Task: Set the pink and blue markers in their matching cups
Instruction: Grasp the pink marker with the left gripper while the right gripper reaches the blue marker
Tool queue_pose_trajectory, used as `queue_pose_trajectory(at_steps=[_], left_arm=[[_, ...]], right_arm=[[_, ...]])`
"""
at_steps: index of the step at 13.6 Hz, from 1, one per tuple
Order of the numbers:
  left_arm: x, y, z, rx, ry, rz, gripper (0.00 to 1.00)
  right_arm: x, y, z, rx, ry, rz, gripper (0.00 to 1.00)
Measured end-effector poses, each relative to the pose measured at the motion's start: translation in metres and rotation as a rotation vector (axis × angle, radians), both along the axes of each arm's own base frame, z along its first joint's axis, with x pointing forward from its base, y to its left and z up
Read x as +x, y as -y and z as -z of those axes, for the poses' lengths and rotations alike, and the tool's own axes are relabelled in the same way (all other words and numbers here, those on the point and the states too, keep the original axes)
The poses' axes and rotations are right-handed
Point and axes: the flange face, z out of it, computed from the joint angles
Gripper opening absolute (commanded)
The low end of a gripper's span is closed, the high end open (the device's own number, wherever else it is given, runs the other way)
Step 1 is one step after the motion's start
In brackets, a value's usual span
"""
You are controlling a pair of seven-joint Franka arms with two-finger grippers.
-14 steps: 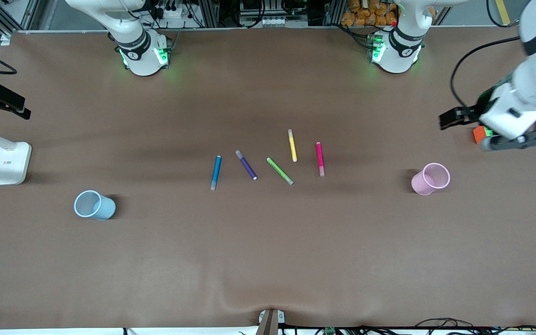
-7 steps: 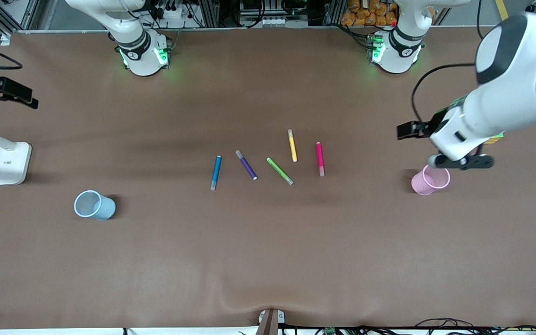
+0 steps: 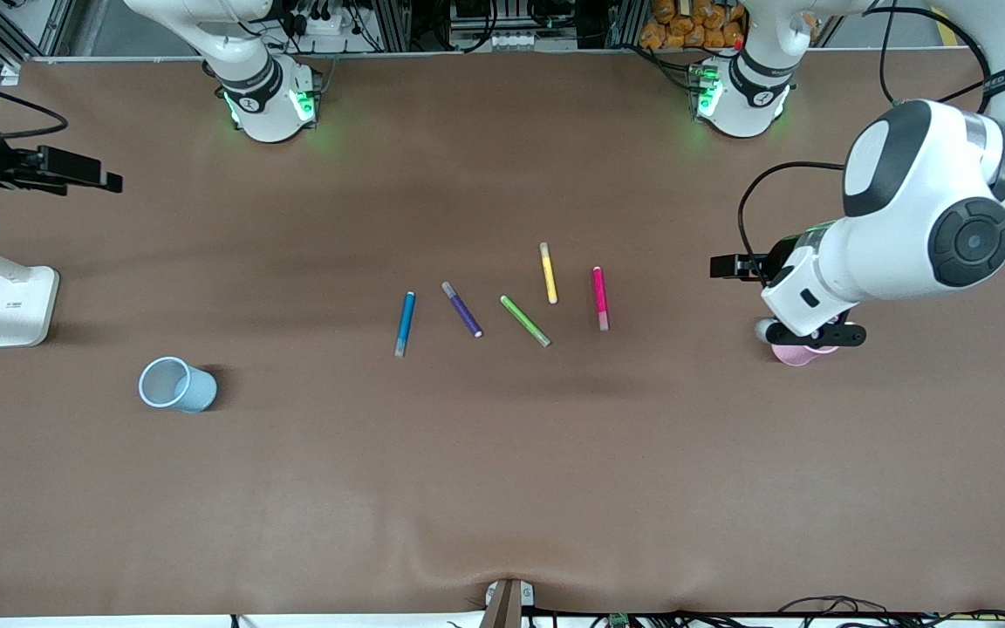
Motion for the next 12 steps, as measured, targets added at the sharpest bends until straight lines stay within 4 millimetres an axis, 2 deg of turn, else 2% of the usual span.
queue_pose_trajectory(at_steps=[2,3,6,8,10,12], left_arm=[[-0.003,0.013,0.013,0.014,-0.03,0.005,1.0],[-0.006,0.028,0.027,0.038,-0.051,0.018,1.0],[-0.014,0.081,0.089,0.119,-0.094,0.092,1.0],[-0.017,0.11,0.121,0.137,-0.088,0.077,1.0],[-0.014,0.122,0.147,0.146,-0.072,0.029,1.0],[-0.01,0.133,0.182,0.147,-0.052,-0.016,1.0]], right_arm=[[0.0,-0.004,0.006,0.01,-0.013,-0.005,1.0],[0.0,-0.007,0.009,0.012,-0.018,-0.01,1.0],[0.007,-0.029,0.023,0.012,-0.001,-0.039,1.0],[0.019,-0.061,0.038,0.0,0.027,-0.057,1.0],[0.036,-0.098,0.063,-0.014,0.052,-0.073,1.0],[0.052,-0.13,0.092,-0.027,0.067,-0.084,1.0]])
